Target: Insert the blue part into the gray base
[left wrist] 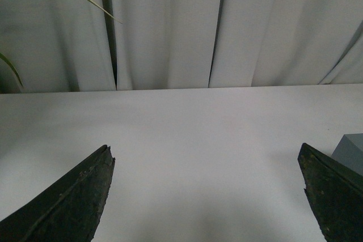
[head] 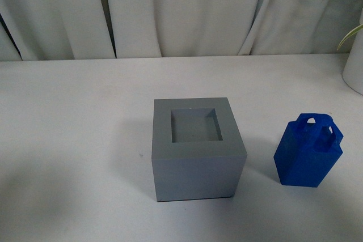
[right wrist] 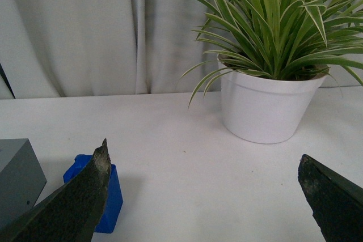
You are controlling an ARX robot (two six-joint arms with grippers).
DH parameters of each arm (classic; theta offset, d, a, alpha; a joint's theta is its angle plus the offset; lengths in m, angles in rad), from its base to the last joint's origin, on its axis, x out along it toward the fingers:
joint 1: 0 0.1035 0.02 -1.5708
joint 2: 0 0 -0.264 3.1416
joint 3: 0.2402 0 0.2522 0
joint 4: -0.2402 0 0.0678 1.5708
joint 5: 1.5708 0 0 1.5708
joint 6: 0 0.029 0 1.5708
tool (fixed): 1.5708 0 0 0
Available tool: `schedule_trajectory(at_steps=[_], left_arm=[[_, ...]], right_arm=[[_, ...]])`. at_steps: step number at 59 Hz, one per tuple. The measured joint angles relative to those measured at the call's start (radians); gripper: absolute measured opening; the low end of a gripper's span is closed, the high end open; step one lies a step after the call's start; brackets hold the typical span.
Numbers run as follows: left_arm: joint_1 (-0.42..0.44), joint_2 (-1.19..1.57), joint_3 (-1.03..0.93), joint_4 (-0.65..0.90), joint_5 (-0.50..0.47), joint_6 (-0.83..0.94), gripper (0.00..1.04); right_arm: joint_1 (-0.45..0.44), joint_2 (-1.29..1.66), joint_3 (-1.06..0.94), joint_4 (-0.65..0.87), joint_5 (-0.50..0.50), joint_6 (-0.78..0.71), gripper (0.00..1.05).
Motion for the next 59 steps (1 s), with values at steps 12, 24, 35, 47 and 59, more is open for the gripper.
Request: schedule_trajectory(at_steps=[12,24,35,47,59], left_arm=[[0.000,0.000,0.000,0.000,0.000,0.000,0.99],[0.000,0.000,0.000,0.000,0.000,0.000,0.99],[0.000,0.000,0.000,0.000,0.000,0.000,0.99],[0.000,0.000,0.000,0.000,0.000,0.000,0.99],[0.000,0.000,0.000,0.000,0.000,0.000,0.99]], right_arm=[[0.000,0.000,0.000,0.000,0.000,0.000,0.97],[0.000,0.000,0.000,0.000,0.000,0.000,0.97],[0.000,0.000,0.000,0.000,0.000,0.000,0.97],[0.000,0.000,0.000,0.000,0.000,0.000,0.97],[0.018,0.056,0.020,-0.049,0.083,-0.019,0.97]])
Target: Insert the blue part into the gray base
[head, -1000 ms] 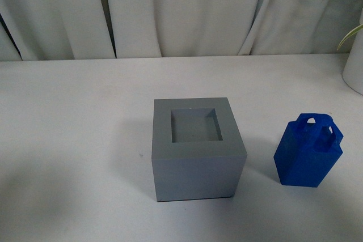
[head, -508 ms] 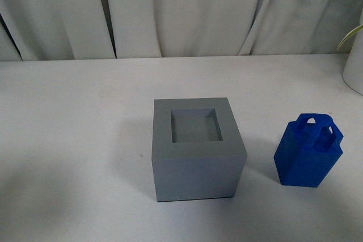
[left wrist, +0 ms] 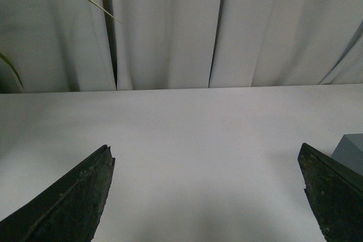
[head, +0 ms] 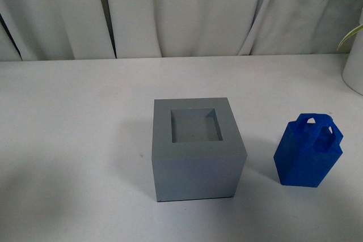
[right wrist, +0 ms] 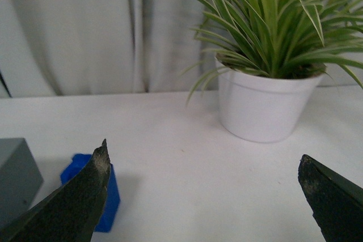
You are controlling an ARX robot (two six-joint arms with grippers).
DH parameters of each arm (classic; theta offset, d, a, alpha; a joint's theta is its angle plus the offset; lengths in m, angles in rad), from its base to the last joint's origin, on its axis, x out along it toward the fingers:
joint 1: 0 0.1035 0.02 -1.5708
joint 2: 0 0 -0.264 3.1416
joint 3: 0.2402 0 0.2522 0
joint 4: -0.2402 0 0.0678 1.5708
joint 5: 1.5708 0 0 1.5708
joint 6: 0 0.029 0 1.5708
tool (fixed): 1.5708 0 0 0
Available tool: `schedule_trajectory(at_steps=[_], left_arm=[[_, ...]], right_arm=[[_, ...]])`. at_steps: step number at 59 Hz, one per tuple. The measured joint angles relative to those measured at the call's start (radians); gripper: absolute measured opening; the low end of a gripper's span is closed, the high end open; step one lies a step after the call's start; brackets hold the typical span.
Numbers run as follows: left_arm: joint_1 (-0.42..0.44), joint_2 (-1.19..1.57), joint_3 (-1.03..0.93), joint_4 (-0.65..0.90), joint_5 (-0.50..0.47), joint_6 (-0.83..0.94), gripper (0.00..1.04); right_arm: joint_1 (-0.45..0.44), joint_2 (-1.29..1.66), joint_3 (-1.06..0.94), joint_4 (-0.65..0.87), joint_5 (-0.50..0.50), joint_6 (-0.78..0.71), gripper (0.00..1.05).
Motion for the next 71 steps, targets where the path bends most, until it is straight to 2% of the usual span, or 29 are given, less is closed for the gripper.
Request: schedule_trajectory(at_steps=[6,11,14,19,27,36,42,54,61,71], left_arm=[[0.000,0.000,0.000,0.000,0.000,0.000,0.99],[0.000,0.000,0.000,0.000,0.000,0.000,0.99],[0.000,0.000,0.000,0.000,0.000,0.000,0.99],[0.000,0.000,0.000,0.000,0.000,0.000,0.99],[0.000,0.000,0.000,0.000,0.000,0.000,0.99],[0.000,0.000,0.000,0.000,0.000,0.000,0.99],[0.000,0.000,0.000,0.000,0.000,0.000,0.99],[0.000,0.000,0.000,0.000,0.000,0.000,0.99],[0.000,0.000,0.000,0.000,0.000,0.000,0.99],[0.000,0.000,0.000,0.000,0.000,0.000,0.99]], right_arm=[[0.023,0.094,0.041,0.024,-0.009,-0.008,0.97],[0.012,0.188,0.105,0.082,-0.089,-0.021,0.97],[-0.023,0.305,0.199,0.109,-0.158,-0.037,0.97],[-0.037,0.560,0.407,0.008,-0.336,-0.091,0.97],[0.001,0.785,0.613,-0.169,-0.446,-0.226,0.97],[0.026,0.993,0.818,-0.402,-0.484,-0.450,0.97],[0.034,1.107,0.920,-0.536,-0.480,-0.565,0.97],[0.093,1.337,1.181,-0.866,-0.460,-0.895,0.97],[0.120,1.415,1.271,-0.983,-0.420,-0.990,0.97],[0.146,1.508,1.320,-1.062,-0.352,-1.061,0.97]])
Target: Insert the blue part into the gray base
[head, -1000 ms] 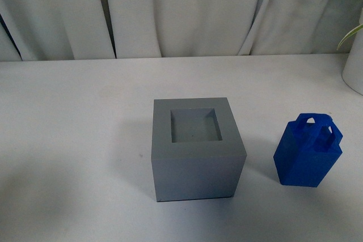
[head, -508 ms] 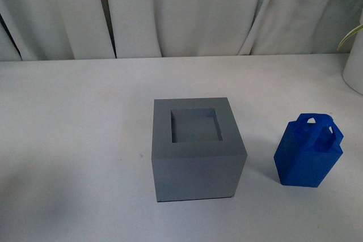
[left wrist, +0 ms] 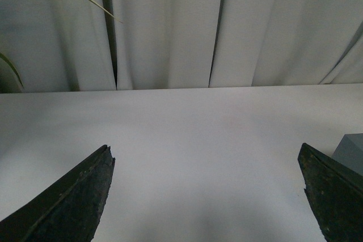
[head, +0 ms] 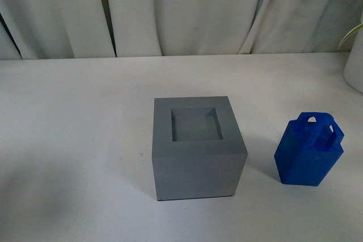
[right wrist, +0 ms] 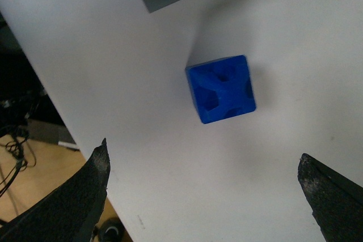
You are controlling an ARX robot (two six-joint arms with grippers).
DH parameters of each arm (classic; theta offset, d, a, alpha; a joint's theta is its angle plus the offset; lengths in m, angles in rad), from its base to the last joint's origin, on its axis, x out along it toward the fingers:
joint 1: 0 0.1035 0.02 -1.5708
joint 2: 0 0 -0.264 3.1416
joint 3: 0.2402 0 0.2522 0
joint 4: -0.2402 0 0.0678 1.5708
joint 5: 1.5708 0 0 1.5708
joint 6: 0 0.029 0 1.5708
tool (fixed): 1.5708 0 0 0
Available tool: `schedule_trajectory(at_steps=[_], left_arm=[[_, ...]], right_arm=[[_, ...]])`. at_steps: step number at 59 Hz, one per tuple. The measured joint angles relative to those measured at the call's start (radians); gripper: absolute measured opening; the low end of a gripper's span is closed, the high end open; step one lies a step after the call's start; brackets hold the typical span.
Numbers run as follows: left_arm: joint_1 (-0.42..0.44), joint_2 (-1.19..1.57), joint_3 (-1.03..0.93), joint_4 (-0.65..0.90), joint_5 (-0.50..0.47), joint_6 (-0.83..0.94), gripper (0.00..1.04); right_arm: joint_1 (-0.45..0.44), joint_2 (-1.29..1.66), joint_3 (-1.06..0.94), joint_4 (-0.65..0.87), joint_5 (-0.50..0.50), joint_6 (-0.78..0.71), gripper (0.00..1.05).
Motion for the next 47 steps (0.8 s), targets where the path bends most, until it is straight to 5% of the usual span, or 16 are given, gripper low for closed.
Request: schedule_trajectory(at_steps=[20,47], left_arm=[[0.000,0.000,0.000,0.000,0.000,0.000,0.99],[0.000,0.000,0.000,0.000,0.000,0.000,0.99]], right_arm=[[0.024,0.134,0.000,0.043,0.105,-0.040,0.97],[0.029,0.247,0.016,0.126,0.116,-0.050,0.97]])
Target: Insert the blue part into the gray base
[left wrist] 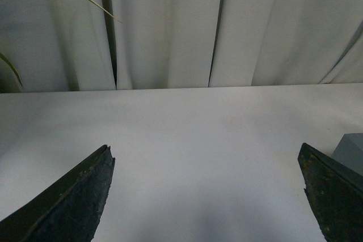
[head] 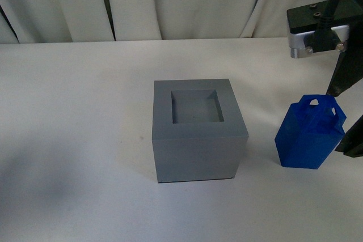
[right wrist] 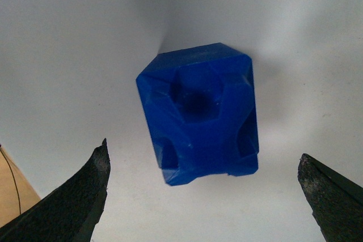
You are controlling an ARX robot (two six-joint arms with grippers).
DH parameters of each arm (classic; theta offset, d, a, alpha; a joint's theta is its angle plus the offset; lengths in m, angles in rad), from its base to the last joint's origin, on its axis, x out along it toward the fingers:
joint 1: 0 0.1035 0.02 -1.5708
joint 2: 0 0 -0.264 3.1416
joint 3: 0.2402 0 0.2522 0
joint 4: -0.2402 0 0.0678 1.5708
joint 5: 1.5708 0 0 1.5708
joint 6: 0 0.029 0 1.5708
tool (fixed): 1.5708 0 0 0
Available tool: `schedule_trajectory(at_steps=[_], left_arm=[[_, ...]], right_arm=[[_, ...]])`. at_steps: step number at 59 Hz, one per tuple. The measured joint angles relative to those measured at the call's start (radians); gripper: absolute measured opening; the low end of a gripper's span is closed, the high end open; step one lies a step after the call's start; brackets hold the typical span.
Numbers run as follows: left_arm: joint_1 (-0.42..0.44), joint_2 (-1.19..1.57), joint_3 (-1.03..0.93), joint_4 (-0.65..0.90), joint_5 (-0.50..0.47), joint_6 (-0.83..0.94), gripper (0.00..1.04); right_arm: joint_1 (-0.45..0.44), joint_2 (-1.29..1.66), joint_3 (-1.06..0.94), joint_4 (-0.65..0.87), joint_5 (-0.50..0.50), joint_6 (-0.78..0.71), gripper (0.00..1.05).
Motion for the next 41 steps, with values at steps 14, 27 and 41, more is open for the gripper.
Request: schedule_trajectory(at_steps=[14,27,41], left_arm=[[0.000,0.000,0.000,0.000,0.000,0.000,0.99],[0.000,0.000,0.000,0.000,0.000,0.000,0.99],[0.000,0.000,0.000,0.000,0.000,0.000,0.99]], right_arm=[[0.021,0.033,0.032,0.013,-0.001,-0.016,0.97],[0.044,0.062,0.040,0.018,0.000,-0.035,0.97],[0.063,0.072,0.045,0.010,0.006,-0.059,0.97]])
